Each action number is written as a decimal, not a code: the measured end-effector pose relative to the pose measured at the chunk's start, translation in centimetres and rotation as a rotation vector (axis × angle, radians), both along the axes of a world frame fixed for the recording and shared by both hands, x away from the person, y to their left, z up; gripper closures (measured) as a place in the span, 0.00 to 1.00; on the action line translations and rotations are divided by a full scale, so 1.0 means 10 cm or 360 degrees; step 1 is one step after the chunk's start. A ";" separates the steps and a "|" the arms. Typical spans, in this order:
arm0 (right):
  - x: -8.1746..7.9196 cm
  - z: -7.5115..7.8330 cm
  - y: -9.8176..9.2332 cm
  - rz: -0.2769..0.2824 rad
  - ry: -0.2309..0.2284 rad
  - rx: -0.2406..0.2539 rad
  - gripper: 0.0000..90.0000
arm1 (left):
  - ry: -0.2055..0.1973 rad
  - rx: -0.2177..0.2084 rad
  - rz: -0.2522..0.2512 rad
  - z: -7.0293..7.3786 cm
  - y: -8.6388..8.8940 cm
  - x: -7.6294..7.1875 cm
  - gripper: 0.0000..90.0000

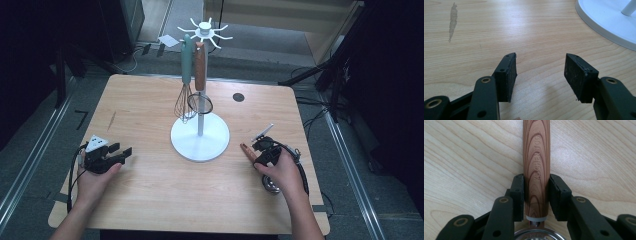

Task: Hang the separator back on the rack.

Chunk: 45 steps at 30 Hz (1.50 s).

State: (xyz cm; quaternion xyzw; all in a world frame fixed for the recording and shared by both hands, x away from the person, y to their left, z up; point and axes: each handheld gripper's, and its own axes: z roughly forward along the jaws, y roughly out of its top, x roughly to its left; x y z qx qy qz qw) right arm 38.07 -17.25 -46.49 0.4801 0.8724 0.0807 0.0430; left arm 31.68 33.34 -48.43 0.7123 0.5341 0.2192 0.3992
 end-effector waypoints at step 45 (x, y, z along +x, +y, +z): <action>0.12 0.02 0.10 -0.0082 0.0136 -0.0063 0.78 | 0.0003 0.0045 0.0070 0.02 0.00 0.00 0.09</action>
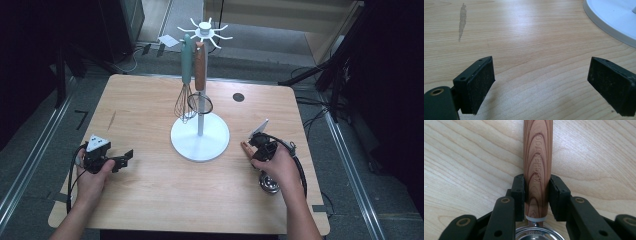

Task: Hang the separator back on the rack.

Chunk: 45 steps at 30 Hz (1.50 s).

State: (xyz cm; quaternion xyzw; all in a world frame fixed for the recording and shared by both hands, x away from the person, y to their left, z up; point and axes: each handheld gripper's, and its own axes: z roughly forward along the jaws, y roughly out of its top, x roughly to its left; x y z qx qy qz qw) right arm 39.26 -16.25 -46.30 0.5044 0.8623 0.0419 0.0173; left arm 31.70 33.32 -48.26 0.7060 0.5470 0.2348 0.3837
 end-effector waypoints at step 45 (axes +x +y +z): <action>-0.35 0.42 -0.20 0.0075 -0.0954 0.0867 0.78 | -0.0080 0.0055 0.0112 0.02 0.07 -0.02 0.09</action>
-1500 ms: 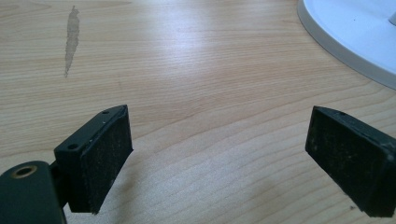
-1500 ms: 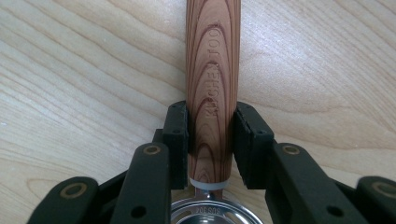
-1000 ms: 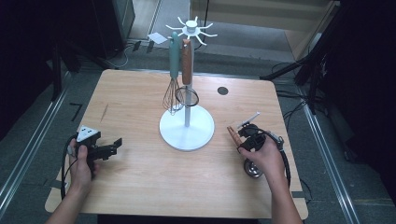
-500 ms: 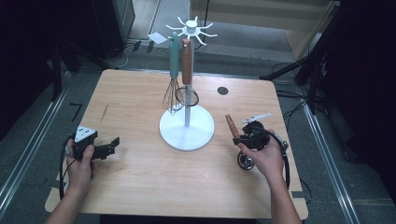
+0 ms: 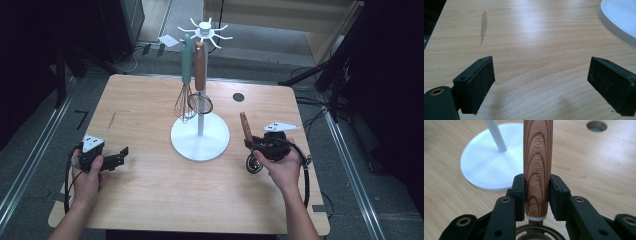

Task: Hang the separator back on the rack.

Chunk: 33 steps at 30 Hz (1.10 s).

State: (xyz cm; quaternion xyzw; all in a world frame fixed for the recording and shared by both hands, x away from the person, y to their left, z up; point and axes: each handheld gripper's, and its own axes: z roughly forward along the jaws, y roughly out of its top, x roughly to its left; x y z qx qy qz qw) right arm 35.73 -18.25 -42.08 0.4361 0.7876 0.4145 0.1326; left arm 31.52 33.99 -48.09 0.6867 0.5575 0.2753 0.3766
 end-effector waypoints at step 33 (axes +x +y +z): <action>-0.31 0.56 0.31 0.0032 -0.0514 0.0276 0.78 | -0.0002 0.0014 0.0040 -0.03 -0.02 -0.02 0.09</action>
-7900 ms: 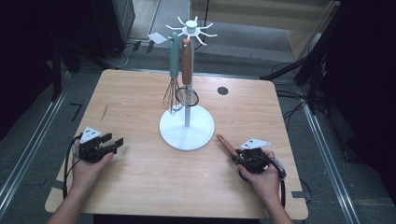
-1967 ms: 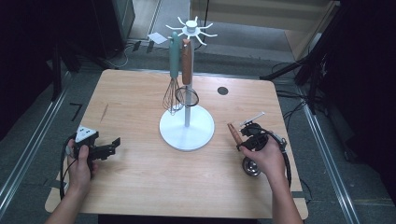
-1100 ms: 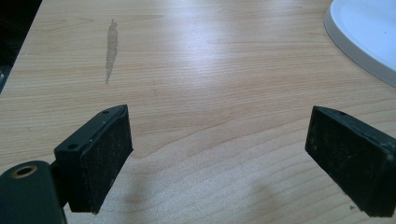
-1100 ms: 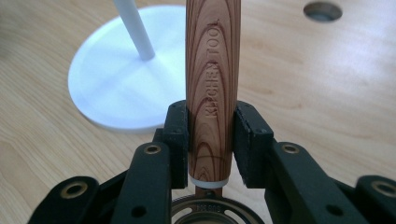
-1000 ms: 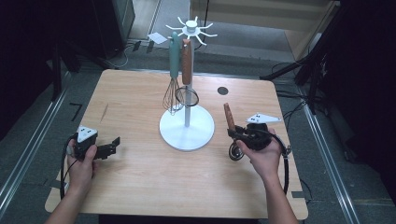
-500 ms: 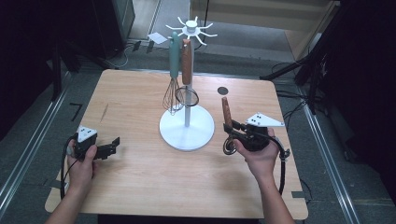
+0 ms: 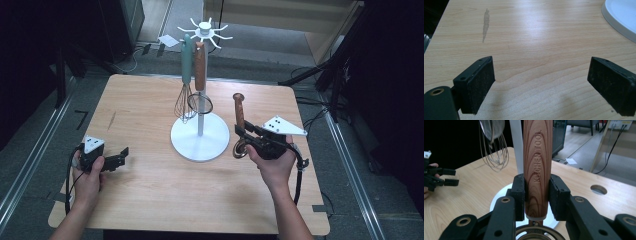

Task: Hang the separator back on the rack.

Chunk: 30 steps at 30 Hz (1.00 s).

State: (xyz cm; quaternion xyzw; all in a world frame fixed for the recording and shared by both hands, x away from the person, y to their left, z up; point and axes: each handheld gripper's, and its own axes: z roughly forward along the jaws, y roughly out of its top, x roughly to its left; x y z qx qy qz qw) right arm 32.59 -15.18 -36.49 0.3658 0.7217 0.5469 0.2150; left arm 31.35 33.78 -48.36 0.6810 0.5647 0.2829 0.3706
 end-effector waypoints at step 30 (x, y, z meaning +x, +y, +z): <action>-0.01 0.47 0.23 0.0020 -0.0253 0.0176 0.78 | -0.0010 -0.0012 0.0008 0.00 0.00 -0.01 0.09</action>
